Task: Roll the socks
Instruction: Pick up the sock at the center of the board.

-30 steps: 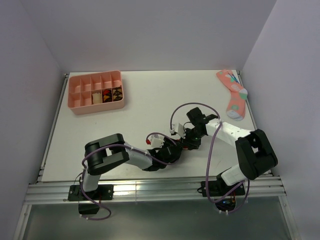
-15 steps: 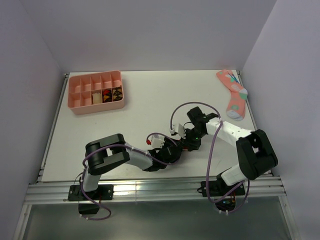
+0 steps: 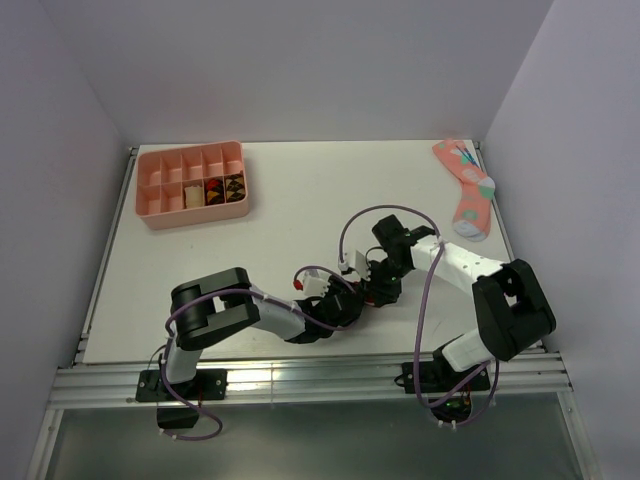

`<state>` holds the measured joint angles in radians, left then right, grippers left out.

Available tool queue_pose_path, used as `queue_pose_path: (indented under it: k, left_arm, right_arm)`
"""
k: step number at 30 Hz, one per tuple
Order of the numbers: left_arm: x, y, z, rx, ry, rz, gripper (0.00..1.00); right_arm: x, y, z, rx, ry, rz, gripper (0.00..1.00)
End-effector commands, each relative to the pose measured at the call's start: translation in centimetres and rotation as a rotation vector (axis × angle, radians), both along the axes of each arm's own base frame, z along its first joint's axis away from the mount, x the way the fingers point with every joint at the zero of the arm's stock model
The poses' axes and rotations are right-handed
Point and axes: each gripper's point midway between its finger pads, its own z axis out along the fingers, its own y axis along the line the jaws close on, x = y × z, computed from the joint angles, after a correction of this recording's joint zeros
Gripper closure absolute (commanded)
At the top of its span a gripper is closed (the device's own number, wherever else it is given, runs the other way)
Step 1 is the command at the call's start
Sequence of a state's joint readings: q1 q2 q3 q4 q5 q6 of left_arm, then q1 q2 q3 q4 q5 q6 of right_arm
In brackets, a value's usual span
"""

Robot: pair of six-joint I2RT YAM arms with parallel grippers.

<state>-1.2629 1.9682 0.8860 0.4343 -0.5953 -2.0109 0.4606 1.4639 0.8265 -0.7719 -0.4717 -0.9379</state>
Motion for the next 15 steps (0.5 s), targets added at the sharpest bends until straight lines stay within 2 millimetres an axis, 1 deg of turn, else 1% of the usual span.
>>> queue_pose_path:
  k: [1,2,4,5,6,8,9,10,11,12,13,15]
  left_arm:
    - [-0.3,0.7,-1.8,-0.016,0.072,0.03,0.65]
    - [-0.3,0.7,-1.7,-0.017,0.07,0.029,0.71]
    - [-0.4,0.7,-1.7,-0.001,0.065,0.015,0.78]
    - [-0.4,0.6,-1.6,0.006,0.058,0.004,0.86]
    - [-0.3,0.5,-1.4,0.006,0.049,-0.003,0.91]
    - [-0.4,0.4,-1.4,0.017,0.047,-0.025,1.0]
    - [-0.5,0.5,-1.4,0.022,0.048,-0.03,1.0]
    - [-0.4,0.7,-1.4,0.033,0.044,-0.028,1.0]
    - [-0.3,1.2,-1.2,0.034,0.037,-0.022,1.0]
    - [-0.3,1.5,-1.0,0.032,0.033,-0.019,1.0]
    - [-0.2,1.7,-0.4,0.028,0.007,-0.033,1.0]
    - [0.2,2.2,0.0,0.053,-0.003,-0.04,1.0]
  right_arm:
    - [-1.6,3.7,2.6,0.176,0.049,0.067,0.88]
    - [-1.6,3.7,2.6,0.176,0.042,0.068,0.88]
    - [-1.4,3.7,2.5,0.17,0.038,0.052,0.88]
    - [-1.2,3.7,2.5,0.166,0.027,0.046,0.87]
    - [-1.1,3.7,2.5,0.164,0.019,0.037,0.84]
    - [-0.4,3.5,2.5,0.145,-0.01,-0.002,0.73]
    - [-0.1,3.4,2.8,0.147,-0.031,-0.017,0.62]
    - [0.0,3.3,3.1,0.142,-0.041,-0.039,0.57]
    - [0.6,3.0,3.3,0.13,-0.074,-0.061,0.48]
    - [0.9,2.9,4.1,0.137,-0.112,-0.08,0.43]
    - [1.1,2.7,4.6,0.131,-0.126,-0.107,0.39]
    - [1.4,2.6,5.8,0.139,-0.164,-0.134,0.34]
